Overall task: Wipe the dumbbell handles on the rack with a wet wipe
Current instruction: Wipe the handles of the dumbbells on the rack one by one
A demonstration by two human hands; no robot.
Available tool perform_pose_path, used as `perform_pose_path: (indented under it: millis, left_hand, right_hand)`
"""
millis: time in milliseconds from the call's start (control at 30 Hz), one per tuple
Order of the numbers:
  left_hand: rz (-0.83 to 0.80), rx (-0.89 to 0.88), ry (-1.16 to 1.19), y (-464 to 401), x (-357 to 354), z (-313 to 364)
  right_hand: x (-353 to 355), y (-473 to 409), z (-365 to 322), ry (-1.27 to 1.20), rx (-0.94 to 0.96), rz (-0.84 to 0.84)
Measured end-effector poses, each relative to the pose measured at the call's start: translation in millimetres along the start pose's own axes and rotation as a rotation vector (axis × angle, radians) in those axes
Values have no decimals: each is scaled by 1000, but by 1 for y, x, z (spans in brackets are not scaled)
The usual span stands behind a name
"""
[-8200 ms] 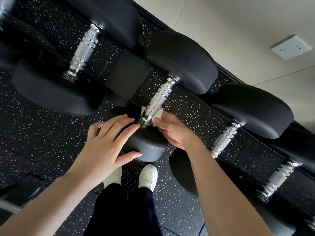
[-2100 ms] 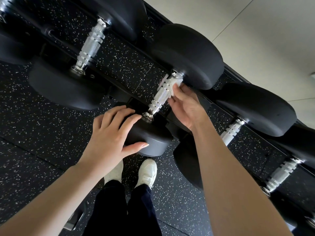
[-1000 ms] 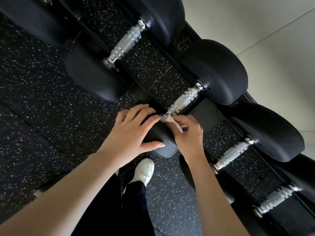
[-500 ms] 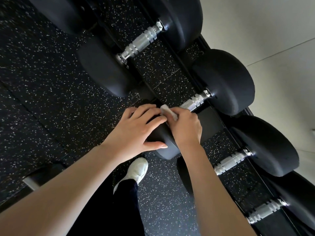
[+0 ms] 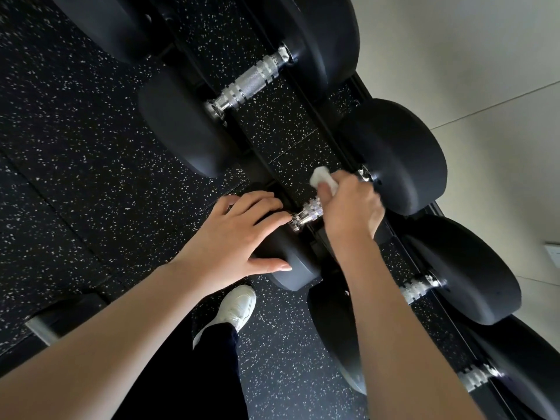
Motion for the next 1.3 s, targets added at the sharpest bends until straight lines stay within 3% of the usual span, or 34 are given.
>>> perform_pose_path:
  millis: [233,400,633,733,867,1033,1300]
  left_hand:
    - [17,2,4,1,1,0]
    - [7,0,10,0,1,0]
    - [-28,2,-2,-3,5,4]
    - [-65,9,8,-5,11,6]
    - [-83,54,-27,-9,32,1]
    - [-89,93,-177,-13,69,-32]
    - [-148,123,-279,-3,102,-129]
  right_hand:
    - [15,-16,9,-1,-85,137]
    - [12,-15,17,-164,-172,149]
    - [-6,6,18,-292,-38,-102]
    - [-20,26,20,-503,-3,-258]
    - [-9,35,28,-636,-20,-310]
    - [15,23,12,-603,-27,-286]
    - [26,-3,-72,-776,-118,-158]
Point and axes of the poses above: each hand's wrist, its own y-axis away from the middle knuckle, its own x-axis out of the back of the hand, z = x × y, the point moved 8 cm from there along -y, towards the middle knuckle, and after that the axes turned 15 degrees about -x, right-handed, at the moved point
